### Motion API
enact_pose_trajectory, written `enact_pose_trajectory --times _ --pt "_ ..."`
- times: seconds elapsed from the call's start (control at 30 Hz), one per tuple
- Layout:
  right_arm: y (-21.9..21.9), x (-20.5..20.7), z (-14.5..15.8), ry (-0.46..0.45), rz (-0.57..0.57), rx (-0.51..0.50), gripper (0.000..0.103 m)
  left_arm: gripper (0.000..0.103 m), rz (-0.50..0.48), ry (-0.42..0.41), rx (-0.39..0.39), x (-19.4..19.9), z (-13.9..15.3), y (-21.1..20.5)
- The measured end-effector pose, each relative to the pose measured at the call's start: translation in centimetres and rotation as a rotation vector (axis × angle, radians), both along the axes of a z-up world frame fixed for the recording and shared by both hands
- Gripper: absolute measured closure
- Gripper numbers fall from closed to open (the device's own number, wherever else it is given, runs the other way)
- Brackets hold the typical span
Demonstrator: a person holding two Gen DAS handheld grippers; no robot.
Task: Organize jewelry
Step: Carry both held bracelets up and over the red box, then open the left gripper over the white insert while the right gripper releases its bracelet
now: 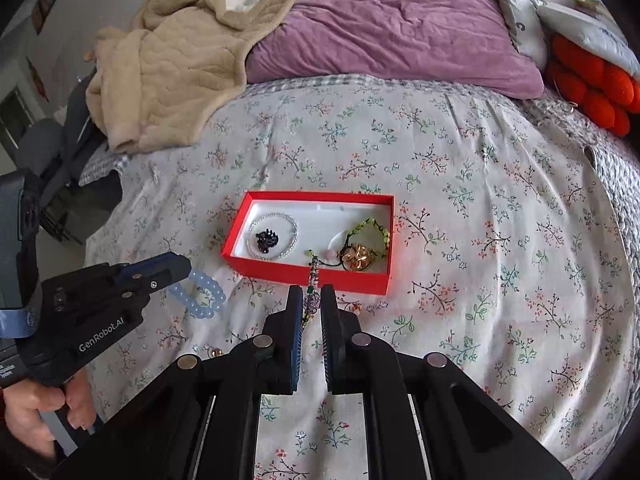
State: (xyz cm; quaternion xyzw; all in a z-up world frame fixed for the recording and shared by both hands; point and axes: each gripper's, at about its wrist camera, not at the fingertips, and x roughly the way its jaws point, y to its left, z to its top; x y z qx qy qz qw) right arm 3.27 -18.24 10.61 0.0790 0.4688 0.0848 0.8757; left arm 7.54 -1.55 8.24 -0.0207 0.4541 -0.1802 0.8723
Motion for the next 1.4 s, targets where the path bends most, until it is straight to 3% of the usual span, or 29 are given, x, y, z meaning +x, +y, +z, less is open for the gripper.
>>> enact_pose_trajectory --times 0.23,0.47,0.57,0.83,1.13,1.4 --pt "-2.7 1.8 0.5 -0.034 -0.064 0.067 0.094 0.095 -0.014 -0.002 -0.088 2.9 0.6 -0.6" --pt "-4.2 3.8 -0.2 -0.036 -0.098 0.106 0.094 0.095 -0.043 0.029 -0.237 5.3 0.1 -2.8" --pt "-4.2 4.3 -0.3 -0.047 -0.094 0.106 0.094 0.095 -0.043 0.026 -0.258 5.9 0.1 -3.8" --pt "-3.6 5.6 -1.2 -0.059 -0.069 0.144 0.094 0.095 0.013 0.03 -0.123 7.0 -2.5 -3.1" --pt "-1.2 7.0 -3.8 -0.029 0.004 0.235 0.094 0.095 0.048 0.039 -0.065 7.5 -4.3 -1.5" --pt "-3.1 7.7 -6.2 0.012 -0.055 0.157 0.094 0.095 0.064 0.054 -0.005 7.8 -6.0 -1.4"
